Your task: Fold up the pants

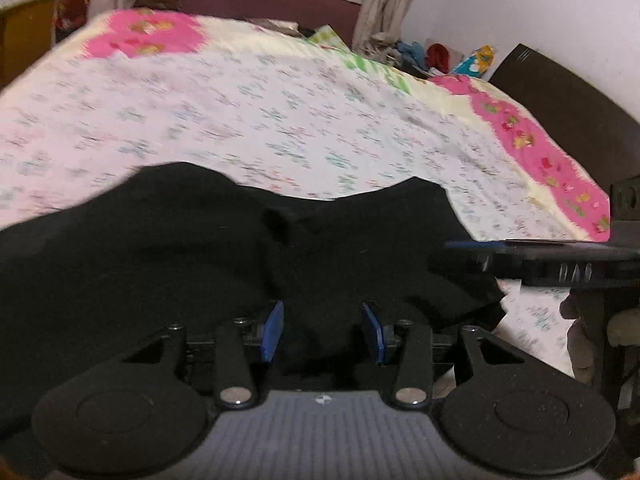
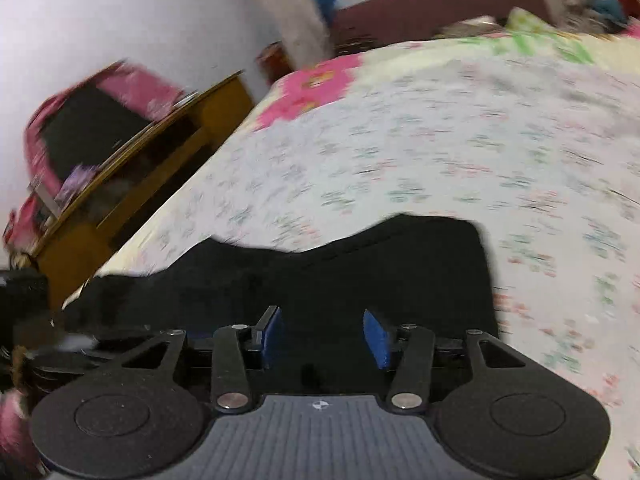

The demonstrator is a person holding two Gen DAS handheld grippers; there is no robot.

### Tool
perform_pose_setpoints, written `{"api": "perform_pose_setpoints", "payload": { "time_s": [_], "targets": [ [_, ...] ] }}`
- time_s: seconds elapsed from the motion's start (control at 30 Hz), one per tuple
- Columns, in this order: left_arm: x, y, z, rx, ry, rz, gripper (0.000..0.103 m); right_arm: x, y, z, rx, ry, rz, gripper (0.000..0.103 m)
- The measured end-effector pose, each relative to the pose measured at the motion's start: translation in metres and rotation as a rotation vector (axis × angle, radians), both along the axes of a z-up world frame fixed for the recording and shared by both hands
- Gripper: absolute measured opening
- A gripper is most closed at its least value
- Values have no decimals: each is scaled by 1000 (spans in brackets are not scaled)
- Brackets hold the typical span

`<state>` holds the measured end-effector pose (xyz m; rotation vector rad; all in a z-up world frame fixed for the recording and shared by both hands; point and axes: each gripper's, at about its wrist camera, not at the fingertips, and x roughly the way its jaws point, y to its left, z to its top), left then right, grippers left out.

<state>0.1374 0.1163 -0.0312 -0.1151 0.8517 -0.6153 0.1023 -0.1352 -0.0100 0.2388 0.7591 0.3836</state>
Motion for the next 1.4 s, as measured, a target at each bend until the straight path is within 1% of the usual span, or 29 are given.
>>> {"api": "perform_pose_setpoints", "payload": {
  "time_s": [0.07, 0.13, 0.2, 0.27, 0.3, 0.33, 0.37, 0.43, 0.53, 0.63, 0.73, 0.8, 0.87, 0.9, 0.93, 0.97, 1.0, 1.07, 1.1, 1.13, 1.17, 1.2, 1.27, 1.33, 1.4],
  "targets": [
    [-6, 15, 0, 7, 6, 17, 52, -2, 21, -7, -60, -14, 74, 50],
    [-11, 27, -1, 9, 21, 43, 52, -1, 39, -12, -74, -20, 134, 51],
    [-18, 39, -2, 2, 28, 68, 52, 5, 58, -14, -94, -21, 158, 55],
    [-24, 49, -2, -9, 31, 81, 52, 9, 74, -17, -88, -14, 172, 60],
    [-27, 54, -2, -11, 29, 85, 52, 8, 81, -17, -96, -25, 177, 62],
    [-31, 58, -3, -12, 26, 86, 52, 7, 92, -19, -124, -53, 188, 67],
    [-34, 63, -3, -10, 24, 87, 52, 5, 100, -20, -163, -75, 201, 68],
    [-38, 74, -5, -11, 26, 95, 52, 3, 111, -29, -254, -88, 214, 68],
    [-42, 88, -8, -34, 28, 111, 52, -2, 108, -36, -339, -92, 206, 64],
    [-42, 98, -12, -58, 29, 134, 52, 2, 102, -33, -356, -96, 181, 60],
    [-42, 102, -13, -76, 20, 149, 52, -3, 115, -36, -454, -150, 211, 60],
    [-44, 105, -14, -84, 15, 150, 52, -8, 119, -41, -448, -133, 236, 60],
    [-45, 107, -14, -79, 12, 153, 53, -8, 120, -44, -467, -149, 235, 60],
    [-45, 109, -14, -78, 13, 155, 53, -3, 115, -43, -434, -127, 215, 58],
    [-46, 110, -14, -79, 14, 160, 53, 4, 111, -42, -396, -102, 190, 51],
    [-47, 112, -14, -79, 15, 165, 53, 10, 104, -39, -353, -74, 165, 41],
    [-47, 114, -13, -79, 14, 169, 53, 14, 98, -38, -320, -53, 149, 37],
    [-47, 117, -12, -79, 8, 178, 53, 23, 82, -34, -236, 0, 116, 22],
    [-46, 119, -12, -83, 6, 184, 53, 27, 73, -32, -177, 38, 91, 18],
    [-46, 120, -12, -88, 6, 188, 53, 30, 67, -32, -123, 71, 72, 8],
    [-46, 122, -12, -94, 7, 193, 53, 32, 61, -32, -57, 108, 47, 5],
    [-46, 123, -12, -98, 6, 197, 53, 31, 59, -31, -29, 121, 37, 5],
    [-46, 124, -11, -103, 3, 202, 53, 26, 62, -27, -10, 119, 43, 5],
    [-45, 124, -11, -102, -1, 203, 53, 26, 61, -23, 29, 125, 45, 5],
    [-45, 124, -11, -105, -2, 199, 53, 25, 56, -16, 26, 101, 50, 4]
  ]
}}
